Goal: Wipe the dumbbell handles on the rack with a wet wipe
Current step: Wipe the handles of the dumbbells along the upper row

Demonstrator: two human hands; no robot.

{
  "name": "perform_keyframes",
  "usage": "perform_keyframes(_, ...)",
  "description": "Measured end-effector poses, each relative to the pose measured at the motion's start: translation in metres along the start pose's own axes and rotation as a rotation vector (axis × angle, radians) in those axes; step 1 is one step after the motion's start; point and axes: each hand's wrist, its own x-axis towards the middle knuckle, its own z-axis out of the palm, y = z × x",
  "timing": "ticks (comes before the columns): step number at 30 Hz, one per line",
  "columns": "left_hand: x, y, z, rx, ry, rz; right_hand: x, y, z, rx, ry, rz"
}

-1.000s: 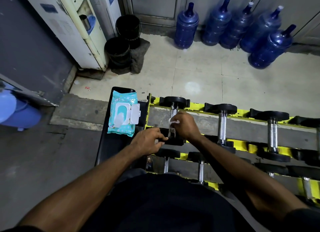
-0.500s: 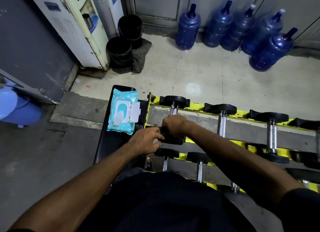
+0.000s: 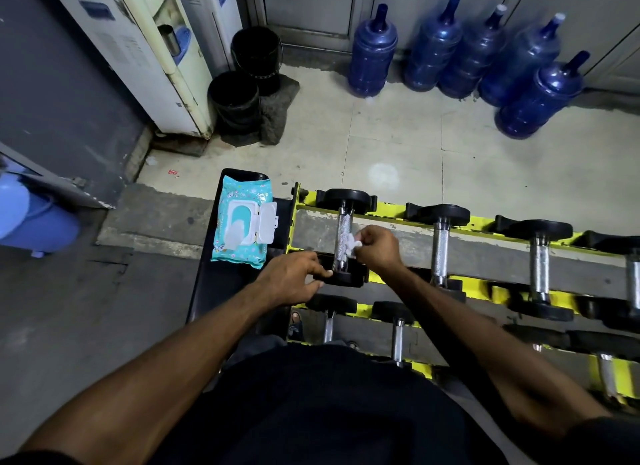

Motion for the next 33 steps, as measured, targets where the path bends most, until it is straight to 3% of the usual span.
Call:
perform_keyframes(2, 0.0, 0.0, 0.0, 0.002, -0.005, 0.003, 0.0, 0.003, 0.003, 0.113, 0.017, 0.102)
perform_keyframes(7, 0.001, -0.001, -0.001, -0.003, -0.001, 0.003, -0.002, 0.007, -0.006, 0.005, -0.213, 0.184)
perform_keyframes(12, 0.002, -0.002, -0.001, 0.01, -0.019, 0.014, -0.001, -0.003, 0.008, 0.224, -0.137, 0.243)
perform_keyframes(17, 0.002, -0.002, -0.004, 0.013, -0.029, 0.016, -0.004, -0.006, -0.007, 0.048, -0.311, 0.222)
perform_keyframes(21, 0.002, -0.002, -0.004, 0.02, -0.03, 0.026, -0.004, -0.008, -0.006, 0.176, -0.13, 0.19)
perform_keyframes(23, 0.003, -0.002, -0.004, 0.024, -0.028, 0.025, -0.005, -0.001, 0.001, 0.131, -0.075, 0.144)
perform_keyframes(27, 0.003, -0.002, -0.004, 0.026, -0.022, 0.022, -0.015, 0.004, -0.008, -0.095, -0.226, -0.02)
perform_keyframes(30, 0.002, -0.001, -0.004, 0.018, -0.015, 0.018, -0.014, -0.007, -0.016, -0.288, -0.287, -0.303)
perform_keyframes(33, 0.0, 0.0, -0.004, 0.024, -0.025, 0.021, -0.012, -0.029, -0.008, -0.607, -0.194, -0.564)
